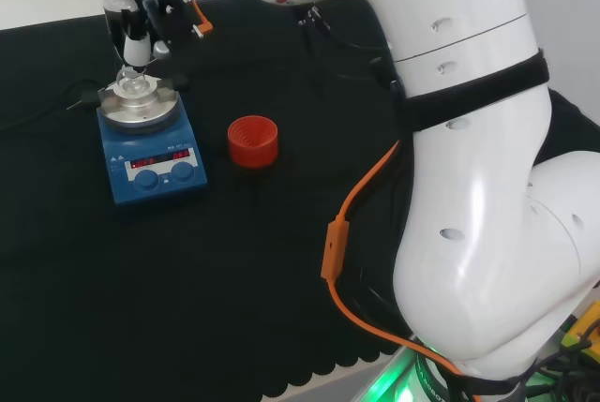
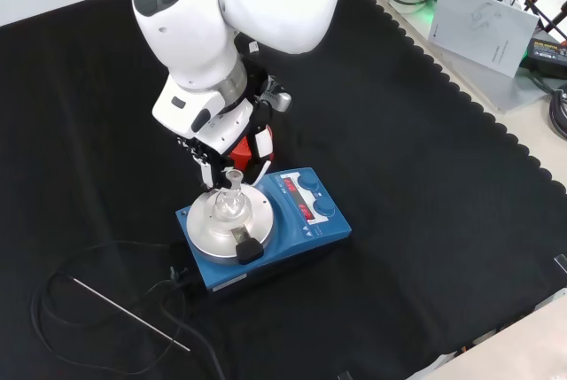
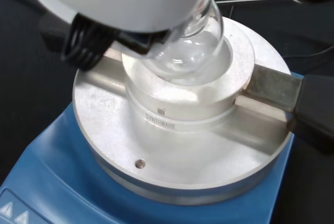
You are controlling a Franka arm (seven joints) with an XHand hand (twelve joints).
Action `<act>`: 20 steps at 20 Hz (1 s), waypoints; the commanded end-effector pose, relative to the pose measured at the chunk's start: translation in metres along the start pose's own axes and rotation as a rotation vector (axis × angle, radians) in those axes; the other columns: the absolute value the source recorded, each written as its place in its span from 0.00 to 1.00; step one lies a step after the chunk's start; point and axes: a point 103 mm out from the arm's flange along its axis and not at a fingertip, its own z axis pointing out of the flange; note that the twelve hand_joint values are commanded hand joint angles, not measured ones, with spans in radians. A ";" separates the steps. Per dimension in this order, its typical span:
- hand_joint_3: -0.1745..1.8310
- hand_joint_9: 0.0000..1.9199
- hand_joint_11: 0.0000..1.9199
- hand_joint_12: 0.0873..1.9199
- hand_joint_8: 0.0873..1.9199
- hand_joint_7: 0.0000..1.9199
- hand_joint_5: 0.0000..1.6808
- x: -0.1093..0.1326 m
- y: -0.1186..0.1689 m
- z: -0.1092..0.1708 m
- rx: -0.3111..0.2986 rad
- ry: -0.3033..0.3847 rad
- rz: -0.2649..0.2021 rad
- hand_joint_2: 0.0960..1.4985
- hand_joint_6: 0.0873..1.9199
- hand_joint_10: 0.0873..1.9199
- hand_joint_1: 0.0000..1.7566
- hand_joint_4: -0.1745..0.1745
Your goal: Place the round-bottom flask on the heater.
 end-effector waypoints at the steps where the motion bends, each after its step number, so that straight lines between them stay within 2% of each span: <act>1: 0.57 0.96 0.93 0.37 0.20 0.85 0.82 0.001 0.003 0.004 0.013 -0.007 -0.012 0.25 0.29 0.04 0.69 0.00; 20: 0.55 0.95 0.91 0.38 0.21 0.83 0.80 -0.005 0.014 0.014 0.046 -0.016 -0.001 0.27 0.31 0.03 0.69 0.00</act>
